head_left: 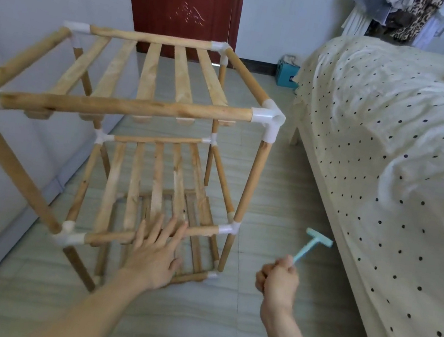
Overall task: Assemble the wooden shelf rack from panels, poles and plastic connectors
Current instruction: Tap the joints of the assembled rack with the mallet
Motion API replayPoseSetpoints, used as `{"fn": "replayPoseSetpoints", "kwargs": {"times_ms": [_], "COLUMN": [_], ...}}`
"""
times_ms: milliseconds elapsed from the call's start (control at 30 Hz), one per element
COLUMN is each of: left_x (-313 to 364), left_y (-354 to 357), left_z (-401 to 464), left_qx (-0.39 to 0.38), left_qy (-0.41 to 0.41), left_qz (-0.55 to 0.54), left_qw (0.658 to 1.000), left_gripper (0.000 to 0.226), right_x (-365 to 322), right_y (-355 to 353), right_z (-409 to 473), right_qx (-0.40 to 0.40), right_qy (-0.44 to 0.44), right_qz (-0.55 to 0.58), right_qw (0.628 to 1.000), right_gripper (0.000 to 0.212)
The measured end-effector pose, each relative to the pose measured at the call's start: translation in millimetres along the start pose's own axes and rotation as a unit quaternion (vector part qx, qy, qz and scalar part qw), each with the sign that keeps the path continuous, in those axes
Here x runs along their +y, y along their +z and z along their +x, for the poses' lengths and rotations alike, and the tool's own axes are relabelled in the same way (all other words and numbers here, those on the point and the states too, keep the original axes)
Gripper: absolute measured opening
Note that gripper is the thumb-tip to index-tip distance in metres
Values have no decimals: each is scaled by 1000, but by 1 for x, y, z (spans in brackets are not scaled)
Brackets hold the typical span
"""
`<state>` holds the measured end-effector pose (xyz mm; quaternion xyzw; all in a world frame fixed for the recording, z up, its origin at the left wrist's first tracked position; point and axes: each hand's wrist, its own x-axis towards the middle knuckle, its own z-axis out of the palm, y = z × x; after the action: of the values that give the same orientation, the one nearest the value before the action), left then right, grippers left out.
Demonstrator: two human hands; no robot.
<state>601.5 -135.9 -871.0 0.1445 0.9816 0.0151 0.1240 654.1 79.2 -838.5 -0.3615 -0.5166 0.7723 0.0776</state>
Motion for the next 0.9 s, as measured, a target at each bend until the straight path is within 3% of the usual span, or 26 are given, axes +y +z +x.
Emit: {"fn": "replayPoseSetpoints", "kwargs": {"times_ms": [67, 100, 167, 233, 333, 367, 467, 500, 600, 767, 867, 900], "left_x": [1, 1, 1, 1, 2, 2, 0, 0, -1, -1, -1, -1], "left_y": [-2, -3, -6, -8, -11, -12, -15, -15, -14, -15, -14, -14], "left_z": [2, 2, 3, 3, 3, 4, 4, 4, 4, 6, 6, 6], "left_qx": [-6, -10, -25, -39, -46, -50, -67, -67, -63, -70, -65, -66], "left_qy": [-3, -3, -5, -8, -12, -10, -4, -4, -3, -4, -4, -3], "left_qz": [0, -2, -4, -3, -9, -10, -17, -19, -22, -30, -29, -29], "left_qw": [1000, 1000, 1000, 999, 999, 999, 998, 998, 998, 997, 997, 997], "left_gripper": [73, 73, 75, 75, 76, 76, 76, 76, 77, 75, 75, 75], "right_x": [16, 16, 6, 7, 20, 17, -1, 0, 17, 8, 25, 26], "right_y": [6, 7, 7, 8, 14, 13, 11, 10, 11, 2, 7, 6], "right_z": [-2, 1, 3, 3, -6, -5, 4, 4, -3, 5, -7, -9], "right_qx": [-116, -127, -66, -34, -132, -128, -2, 5, -131, -40, -169, -178], "right_qy": [64, 71, 42, 17, 75, 76, 20, 12, 91, 73, 187, 196], "right_qz": [-79, -68, 8, 16, -66, -46, 86, 93, 14, 262, 215, 225], "right_qw": [988, 987, 997, 999, 986, 988, 996, 996, 987, 962, 944, 938], "right_gripper": [37, 37, 37, 36, 37, 37, 35, 36, 39, 41, 47, 45]}}
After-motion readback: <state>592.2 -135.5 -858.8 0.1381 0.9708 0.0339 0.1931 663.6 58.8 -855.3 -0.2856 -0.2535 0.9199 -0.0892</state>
